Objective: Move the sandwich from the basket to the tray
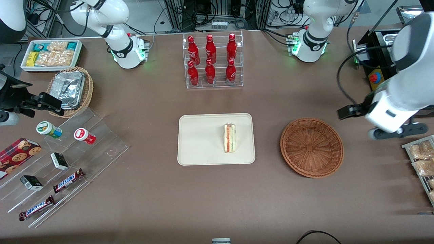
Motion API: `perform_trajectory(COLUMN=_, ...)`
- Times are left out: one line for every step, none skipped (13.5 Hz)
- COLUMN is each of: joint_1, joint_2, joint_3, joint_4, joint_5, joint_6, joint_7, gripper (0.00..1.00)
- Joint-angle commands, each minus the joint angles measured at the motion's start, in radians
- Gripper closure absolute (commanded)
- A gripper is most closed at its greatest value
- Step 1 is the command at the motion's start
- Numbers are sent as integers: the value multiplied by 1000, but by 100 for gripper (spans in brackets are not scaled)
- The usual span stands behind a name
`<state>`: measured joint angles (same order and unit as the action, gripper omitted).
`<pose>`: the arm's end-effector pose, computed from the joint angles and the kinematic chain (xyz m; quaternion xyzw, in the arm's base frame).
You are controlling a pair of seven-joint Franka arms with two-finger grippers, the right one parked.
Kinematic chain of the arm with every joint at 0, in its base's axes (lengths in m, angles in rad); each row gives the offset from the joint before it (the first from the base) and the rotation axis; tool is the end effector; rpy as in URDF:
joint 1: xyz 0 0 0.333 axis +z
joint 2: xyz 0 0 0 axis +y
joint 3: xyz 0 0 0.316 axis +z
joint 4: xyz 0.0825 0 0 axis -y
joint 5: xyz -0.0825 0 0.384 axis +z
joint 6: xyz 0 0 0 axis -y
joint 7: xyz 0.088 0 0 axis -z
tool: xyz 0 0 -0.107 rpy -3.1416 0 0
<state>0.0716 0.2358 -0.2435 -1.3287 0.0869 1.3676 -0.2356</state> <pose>0.5971 -0.0743 0.5872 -0.9947 -0.0369 0.0900 0.0338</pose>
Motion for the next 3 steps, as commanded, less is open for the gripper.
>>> perform_trajectory(joint_1=-76, joint_2=-52, joint_3=116, joint_4=-29, joint_5=-13, joint_6=-44, joint_7=129, gripper=0)
perform_trajectory(joint_1=-120, joint_2=-58, joint_3=174, joint_4=-29, joint_5=-15, joint_6=-56, joint_7=160, gripper=0)
perform_trajectory(joint_1=-148, joint_2=-68, joint_3=211, joint_4=-40, joint_5=-29, joint_6=-65, joint_7=177, gripper=0)
